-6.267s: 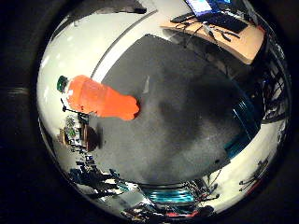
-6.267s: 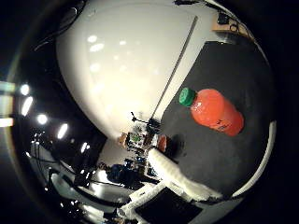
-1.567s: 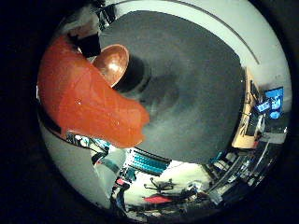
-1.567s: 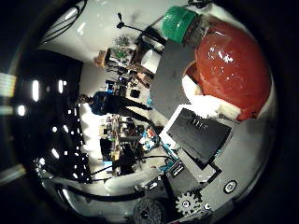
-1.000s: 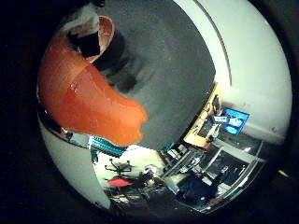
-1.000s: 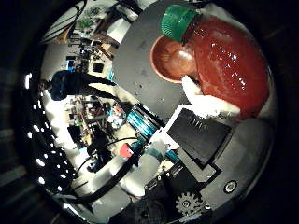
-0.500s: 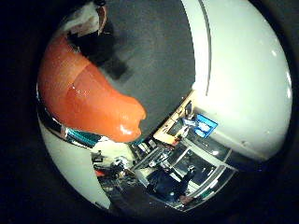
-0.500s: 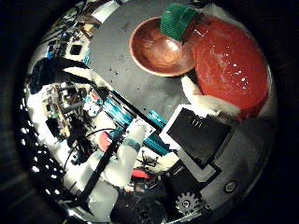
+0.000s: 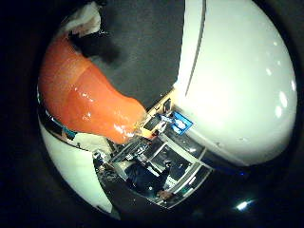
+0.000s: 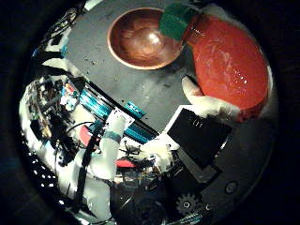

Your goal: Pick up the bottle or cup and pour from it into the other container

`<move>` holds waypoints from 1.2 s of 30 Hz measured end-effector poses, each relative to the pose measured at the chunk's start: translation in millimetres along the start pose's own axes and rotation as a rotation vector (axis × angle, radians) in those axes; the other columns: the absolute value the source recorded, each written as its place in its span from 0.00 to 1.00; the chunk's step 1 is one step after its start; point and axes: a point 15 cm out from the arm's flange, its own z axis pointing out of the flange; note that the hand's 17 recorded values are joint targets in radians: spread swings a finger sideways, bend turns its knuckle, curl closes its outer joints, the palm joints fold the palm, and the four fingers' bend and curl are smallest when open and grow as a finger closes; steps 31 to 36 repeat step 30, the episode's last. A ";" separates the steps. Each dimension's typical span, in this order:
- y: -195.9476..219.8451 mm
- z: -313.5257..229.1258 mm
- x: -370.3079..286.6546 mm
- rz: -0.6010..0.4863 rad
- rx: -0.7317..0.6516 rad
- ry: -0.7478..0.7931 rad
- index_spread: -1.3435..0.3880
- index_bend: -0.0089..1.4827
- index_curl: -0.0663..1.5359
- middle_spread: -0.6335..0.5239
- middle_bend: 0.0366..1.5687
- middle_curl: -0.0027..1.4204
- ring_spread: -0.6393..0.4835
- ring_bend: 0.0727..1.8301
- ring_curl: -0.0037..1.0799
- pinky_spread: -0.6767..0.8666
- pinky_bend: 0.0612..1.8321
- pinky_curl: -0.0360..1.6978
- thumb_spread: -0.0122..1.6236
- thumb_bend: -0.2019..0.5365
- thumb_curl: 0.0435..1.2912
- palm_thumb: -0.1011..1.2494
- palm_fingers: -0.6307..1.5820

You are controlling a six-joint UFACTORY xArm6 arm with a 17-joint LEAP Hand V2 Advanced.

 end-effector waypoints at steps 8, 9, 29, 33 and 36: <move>-1.6 -12.5 5.7 -0.006 -0.055 0.092 0.68 0.82 0.50 0.45 0.87 0.51 0.36 0.69 0.79 0.28 0.64 0.59 0.15 0.24 0.71 0.89 0.80; -1.3 -13.0 6.7 -0.006 -0.056 0.098 0.68 0.82 0.50 0.45 0.87 0.51 0.36 0.69 0.79 0.28 0.64 0.59 0.15 0.24 0.71 0.89 0.80; 3.7 -17.1 7.9 0.004 -0.050 0.108 0.68 0.82 0.50 0.45 0.87 0.51 0.36 0.69 0.79 0.28 0.64 0.59 0.15 0.24 0.70 0.88 0.80; 5.2 -18.2 8.5 0.007 -0.045 0.105 0.68 0.82 0.50 0.45 0.87 0.51 0.36 0.69 0.79 0.28 0.64 0.59 0.15 0.24 0.71 0.88 0.80; 5.2 -18.2 8.5 0.007 -0.045 0.105 0.68 0.82 0.50 0.45 0.87 0.51 0.36 0.69 0.79 0.28 0.64 0.59 0.15 0.24 0.71 0.88 0.80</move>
